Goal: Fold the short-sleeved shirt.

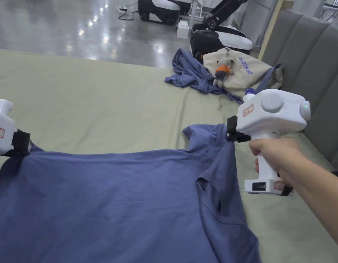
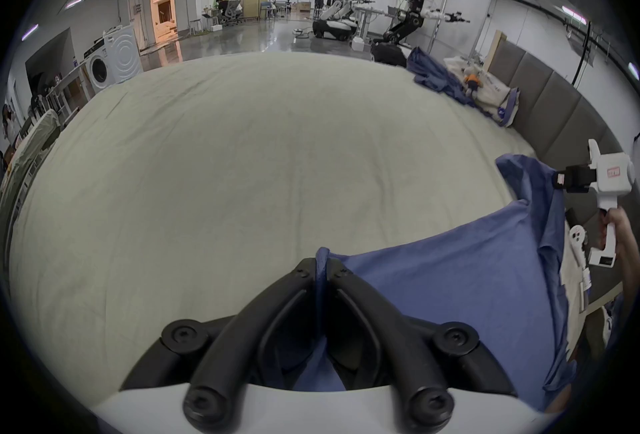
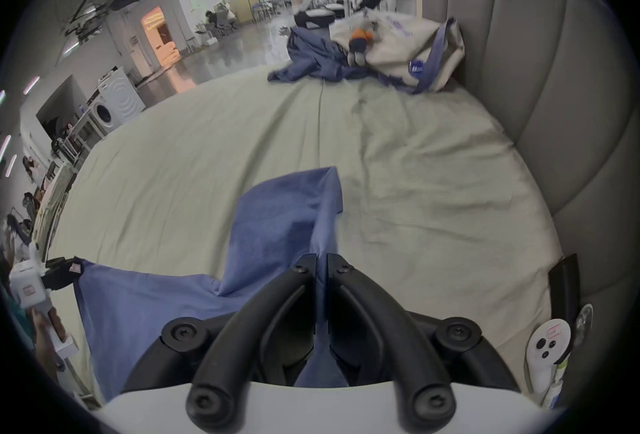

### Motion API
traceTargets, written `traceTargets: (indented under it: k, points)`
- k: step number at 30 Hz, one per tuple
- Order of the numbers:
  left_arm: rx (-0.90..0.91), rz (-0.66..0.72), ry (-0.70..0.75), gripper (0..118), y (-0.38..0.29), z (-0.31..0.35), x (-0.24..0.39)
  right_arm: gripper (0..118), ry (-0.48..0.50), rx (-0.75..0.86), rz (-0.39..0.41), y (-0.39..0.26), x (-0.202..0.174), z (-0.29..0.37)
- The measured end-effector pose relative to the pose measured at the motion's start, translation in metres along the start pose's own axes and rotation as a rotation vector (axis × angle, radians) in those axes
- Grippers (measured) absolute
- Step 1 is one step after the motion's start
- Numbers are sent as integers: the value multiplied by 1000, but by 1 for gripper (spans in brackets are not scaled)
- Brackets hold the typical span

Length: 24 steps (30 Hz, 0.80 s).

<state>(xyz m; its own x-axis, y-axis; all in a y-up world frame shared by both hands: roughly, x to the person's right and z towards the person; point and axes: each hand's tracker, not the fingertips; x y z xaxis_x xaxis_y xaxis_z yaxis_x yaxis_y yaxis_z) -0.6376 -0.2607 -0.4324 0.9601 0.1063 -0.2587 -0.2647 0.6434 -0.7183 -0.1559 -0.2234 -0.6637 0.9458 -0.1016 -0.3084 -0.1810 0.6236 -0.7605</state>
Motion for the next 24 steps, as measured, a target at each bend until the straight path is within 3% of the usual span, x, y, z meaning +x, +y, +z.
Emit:
traceTargets:
  k: [2, 5, 10, 17, 24]
  points:
    - [53, 19, -38, 6, 0, 14, 2, 6, 78, 33, -29, -2, 9, 18]
    - [107, 73, -96, 6, 5, 43, 1, 6, 84, 64, -24, -2, 19, 50]
    - [175, 126, -176, 6, 28, 104, 0, 6, 193, 149, -102, 6, 41, 115]
    - [316, 124, -226, 6, 69, 205, 8, 6, 222, 300, -115, 35, 53, 216]
    - [489, 157, -270, 6, 137, 331, 11, 6, 221, 490, -59, 102, 40, 354]
